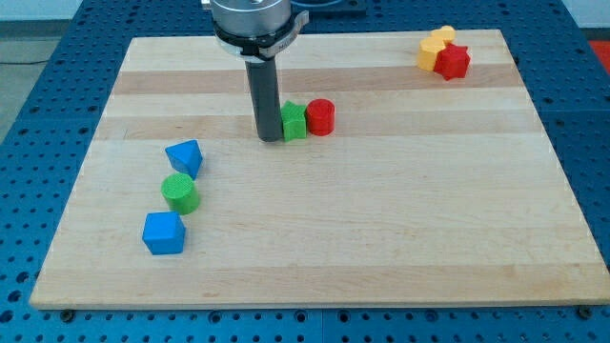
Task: Move the blue triangle diagonally to the green star
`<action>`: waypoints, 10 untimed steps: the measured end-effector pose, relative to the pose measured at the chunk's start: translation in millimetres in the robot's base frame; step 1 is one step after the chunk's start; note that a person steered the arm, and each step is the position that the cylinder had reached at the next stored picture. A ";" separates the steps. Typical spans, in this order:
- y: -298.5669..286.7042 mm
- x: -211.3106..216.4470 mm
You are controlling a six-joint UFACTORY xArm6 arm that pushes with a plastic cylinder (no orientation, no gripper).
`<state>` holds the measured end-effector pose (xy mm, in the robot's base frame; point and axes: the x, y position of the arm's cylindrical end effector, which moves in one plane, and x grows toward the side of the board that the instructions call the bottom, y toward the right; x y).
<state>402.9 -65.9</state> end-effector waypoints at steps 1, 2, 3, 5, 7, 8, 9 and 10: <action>-54.3 0.0; -124.2 0.1; -159.0 12.5; -106.9 45.0; -59.4 66.4; -40.5 82.3; -34.4 92.8; -16.1 93.1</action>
<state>496.0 -82.0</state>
